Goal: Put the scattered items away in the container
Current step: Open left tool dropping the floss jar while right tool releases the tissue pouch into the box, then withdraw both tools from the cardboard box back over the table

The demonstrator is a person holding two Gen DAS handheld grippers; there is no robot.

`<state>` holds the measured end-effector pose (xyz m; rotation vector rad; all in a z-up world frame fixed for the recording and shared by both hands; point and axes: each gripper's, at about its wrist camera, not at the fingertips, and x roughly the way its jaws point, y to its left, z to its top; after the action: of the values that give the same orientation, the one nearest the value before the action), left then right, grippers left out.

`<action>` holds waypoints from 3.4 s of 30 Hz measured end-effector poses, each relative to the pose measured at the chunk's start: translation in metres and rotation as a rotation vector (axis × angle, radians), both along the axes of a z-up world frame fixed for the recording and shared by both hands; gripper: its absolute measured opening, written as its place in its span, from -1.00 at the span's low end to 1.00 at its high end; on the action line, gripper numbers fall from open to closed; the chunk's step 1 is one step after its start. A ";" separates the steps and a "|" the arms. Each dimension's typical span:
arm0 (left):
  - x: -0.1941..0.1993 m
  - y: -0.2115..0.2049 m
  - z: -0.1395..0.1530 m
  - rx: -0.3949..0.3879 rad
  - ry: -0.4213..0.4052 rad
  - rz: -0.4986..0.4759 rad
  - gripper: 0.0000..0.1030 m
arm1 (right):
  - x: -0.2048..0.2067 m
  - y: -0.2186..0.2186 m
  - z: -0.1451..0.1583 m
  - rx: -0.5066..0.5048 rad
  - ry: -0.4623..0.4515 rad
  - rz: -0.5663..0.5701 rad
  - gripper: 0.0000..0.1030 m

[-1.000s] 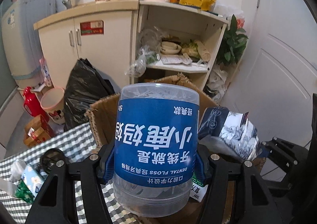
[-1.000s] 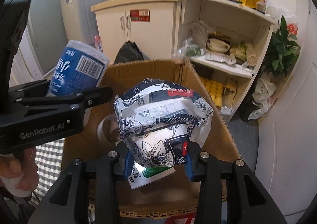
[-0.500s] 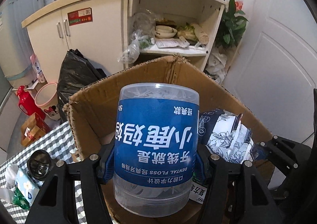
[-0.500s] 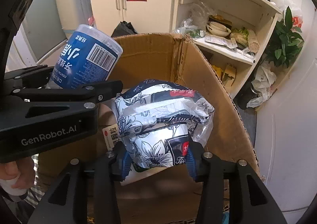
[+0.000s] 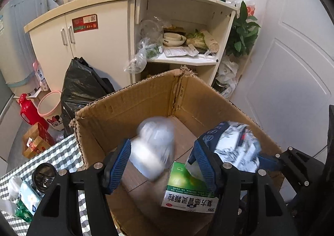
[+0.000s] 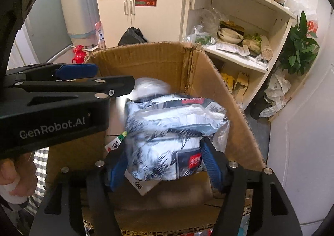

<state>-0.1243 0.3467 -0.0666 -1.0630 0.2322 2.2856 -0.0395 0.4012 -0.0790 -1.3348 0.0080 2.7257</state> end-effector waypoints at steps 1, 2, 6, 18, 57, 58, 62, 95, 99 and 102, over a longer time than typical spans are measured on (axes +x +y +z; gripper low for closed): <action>0.001 -0.002 0.002 0.004 0.002 0.004 0.28 | 0.001 0.000 0.001 0.002 0.003 -0.001 0.28; 0.001 -0.003 0.004 0.007 0.005 0.006 0.28 | 0.002 -0.001 0.003 0.003 0.006 -0.002 0.28; 0.005 -0.010 0.015 0.022 0.022 0.018 0.28 | 0.005 -0.002 0.011 0.004 0.029 -0.004 0.28; 0.022 -0.033 0.046 0.052 0.074 0.052 0.28 | 0.024 -0.013 0.043 0.011 0.123 -0.013 0.29; 0.106 -0.157 0.117 0.110 0.245 0.227 0.44 | 0.088 -0.091 0.114 0.007 0.359 0.048 0.47; 0.107 -0.163 0.118 0.112 0.247 0.236 0.44 | 0.088 -0.094 0.115 0.008 0.363 0.052 0.48; 0.112 -0.179 0.121 0.114 0.256 0.265 0.46 | 0.089 -0.106 0.118 0.004 0.380 0.063 0.55; 0.138 -0.305 0.128 0.150 0.308 0.490 0.86 | 0.095 -0.192 0.134 -0.046 0.482 0.179 0.92; 0.139 -0.318 0.129 0.149 0.317 0.517 0.92 | 0.094 -0.203 0.135 -0.047 0.487 0.200 0.99; 0.141 -0.328 0.128 0.155 0.325 0.536 0.97 | 0.093 -0.212 0.135 -0.047 0.490 0.218 1.00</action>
<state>0.0169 0.0191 0.0613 -0.7275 -0.1201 2.9003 0.0536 0.1897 0.0558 -0.6771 -0.0362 3.1821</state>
